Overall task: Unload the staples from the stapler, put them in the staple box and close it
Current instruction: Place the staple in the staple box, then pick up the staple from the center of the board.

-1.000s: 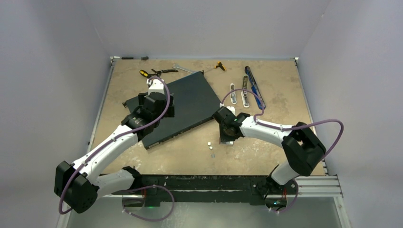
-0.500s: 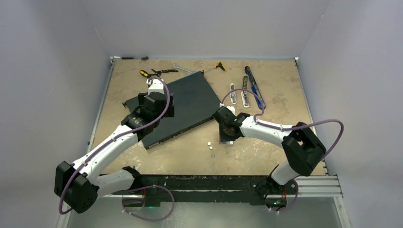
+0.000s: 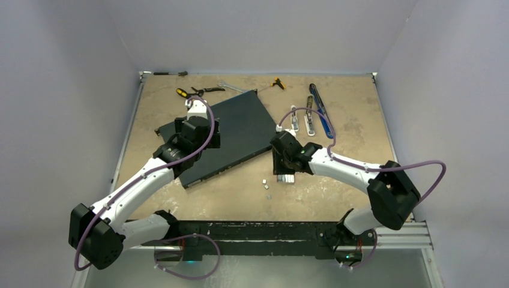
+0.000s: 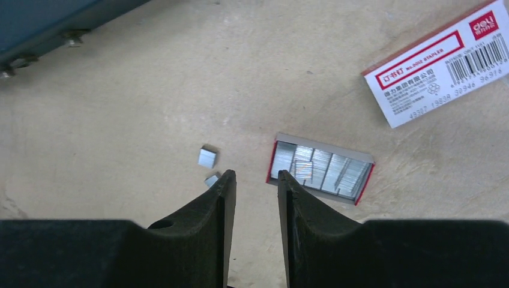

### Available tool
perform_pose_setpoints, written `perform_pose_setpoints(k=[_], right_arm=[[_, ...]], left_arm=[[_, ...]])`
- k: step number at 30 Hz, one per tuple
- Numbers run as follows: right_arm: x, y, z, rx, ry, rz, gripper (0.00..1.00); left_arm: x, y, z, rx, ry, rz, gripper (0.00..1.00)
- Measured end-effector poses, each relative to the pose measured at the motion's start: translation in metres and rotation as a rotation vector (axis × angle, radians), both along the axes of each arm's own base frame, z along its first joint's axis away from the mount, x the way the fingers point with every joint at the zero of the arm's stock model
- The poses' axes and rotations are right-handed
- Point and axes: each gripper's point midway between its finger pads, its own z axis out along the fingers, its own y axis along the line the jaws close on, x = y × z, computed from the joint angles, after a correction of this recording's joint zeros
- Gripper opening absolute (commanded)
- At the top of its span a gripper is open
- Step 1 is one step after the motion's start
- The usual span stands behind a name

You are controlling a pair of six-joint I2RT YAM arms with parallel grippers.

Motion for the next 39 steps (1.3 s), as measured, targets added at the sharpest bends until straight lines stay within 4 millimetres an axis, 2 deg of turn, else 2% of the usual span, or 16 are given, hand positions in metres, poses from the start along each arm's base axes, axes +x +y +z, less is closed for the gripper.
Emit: perform_pose_setpoints(k=[5, 13, 18, 23, 27, 30, 33, 39], right_arm=[[-0.004, 0.015, 0.006, 0.049, -0.009, 0.044, 0.34], [-0.006, 0.017, 0.005, 0.051, -0.002, 0.056, 0.32], [-0.016, 0.026, 0.0, 0.057, 0.022, 0.11, 0.32], [-0.027, 0.035, -0.014, 0.036, 0.054, 0.165, 0.39], [-0.03, 0.038, -0.025, 0.003, 0.08, 0.188, 0.39], [-0.025, 0.042, -0.024, -0.001, 0.077, 0.192, 0.4], [-0.024, 0.044, -0.022, 0.001, 0.072, 0.197, 0.44], [-0.031, 0.045, -0.023, -0.008, 0.081, 0.227, 0.47]], left_arm=[[0.0, 0.0, 0.0, -0.001, 0.0, -0.001, 0.9], [0.0, 0.0, 0.0, -0.001, 0.001, -0.002, 0.9], [0.0, -0.001, 0.0, -0.002, 0.002, -0.003, 0.9], [0.0, -0.001, 0.0, -0.004, 0.002, -0.004, 0.9], [0.0, 0.0, 0.0, -0.005, 0.003, -0.003, 0.9], [0.0, 0.0, 0.0, -0.005, 0.003, -0.003, 0.9], [0.0, 0.0, 0.0, -0.006, 0.003, -0.003, 0.9], [0.0, 0.0, -0.001, -0.006, 0.004, -0.003, 0.9]])
